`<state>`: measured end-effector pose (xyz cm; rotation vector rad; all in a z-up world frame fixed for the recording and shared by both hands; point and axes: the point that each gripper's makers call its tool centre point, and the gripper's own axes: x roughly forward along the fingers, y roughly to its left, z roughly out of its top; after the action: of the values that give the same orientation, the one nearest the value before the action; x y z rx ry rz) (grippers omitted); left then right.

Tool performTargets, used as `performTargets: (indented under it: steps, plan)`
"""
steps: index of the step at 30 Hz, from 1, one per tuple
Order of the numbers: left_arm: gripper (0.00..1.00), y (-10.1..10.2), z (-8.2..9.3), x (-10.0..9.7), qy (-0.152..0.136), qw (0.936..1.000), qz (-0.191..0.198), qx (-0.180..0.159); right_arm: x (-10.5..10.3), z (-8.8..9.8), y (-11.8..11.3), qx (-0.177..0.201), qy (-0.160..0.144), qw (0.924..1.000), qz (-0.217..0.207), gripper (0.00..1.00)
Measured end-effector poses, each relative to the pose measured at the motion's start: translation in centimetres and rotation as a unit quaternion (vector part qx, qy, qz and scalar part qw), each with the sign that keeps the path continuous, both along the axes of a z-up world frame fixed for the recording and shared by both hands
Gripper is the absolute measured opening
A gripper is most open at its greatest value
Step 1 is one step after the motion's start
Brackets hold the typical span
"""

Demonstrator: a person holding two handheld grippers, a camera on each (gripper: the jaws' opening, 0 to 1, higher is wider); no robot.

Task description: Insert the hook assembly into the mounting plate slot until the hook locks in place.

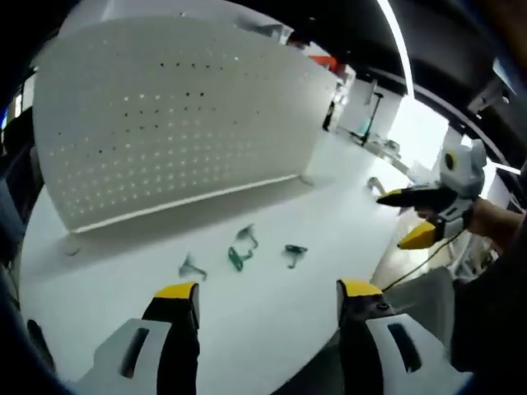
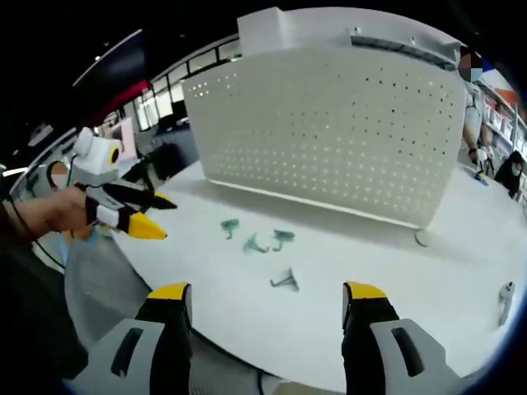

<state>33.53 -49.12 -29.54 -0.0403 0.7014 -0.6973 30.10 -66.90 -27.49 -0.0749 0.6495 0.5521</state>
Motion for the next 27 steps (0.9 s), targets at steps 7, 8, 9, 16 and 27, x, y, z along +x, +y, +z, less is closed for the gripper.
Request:
performTargets:
  steps: [7, 8, 9, 16, 27]
  plan:
    - [0.65, -0.4, -1.3, 1.3, 0.017, 0.9998, 0.009, -0.003, -0.2, -0.7, -0.2, -0.003, 0.010, 0.9999, 0.000, 0.74]
    - [0.64, -0.6, -1.6, 1.5, 0.019, 0.9998, 0.010, -0.004, -0.2, -0.8, -0.1, -0.005, 0.011, 0.9999, 0.001, 0.74]
    - [0.64, -0.7, -1.7, 1.6, 0.022, 0.9997, 0.010, -0.004, -0.2, -0.9, -0.1, -0.005, 0.012, 0.9999, 0.002, 0.74]
    - [0.58, -1.2, -3.0, 2.3, 0.032, 0.9994, 0.008, 0.009, -0.1, -0.9, 0.1, -0.002, 0.013, 0.9999, 0.004, 0.74]
    - [0.56, -2.1, -5.5, 3.3, 0.052, 0.9980, -0.004, 0.035, 0.0, -1.2, 0.4, -0.003, 0.015, 0.9999, 0.005, 0.74]
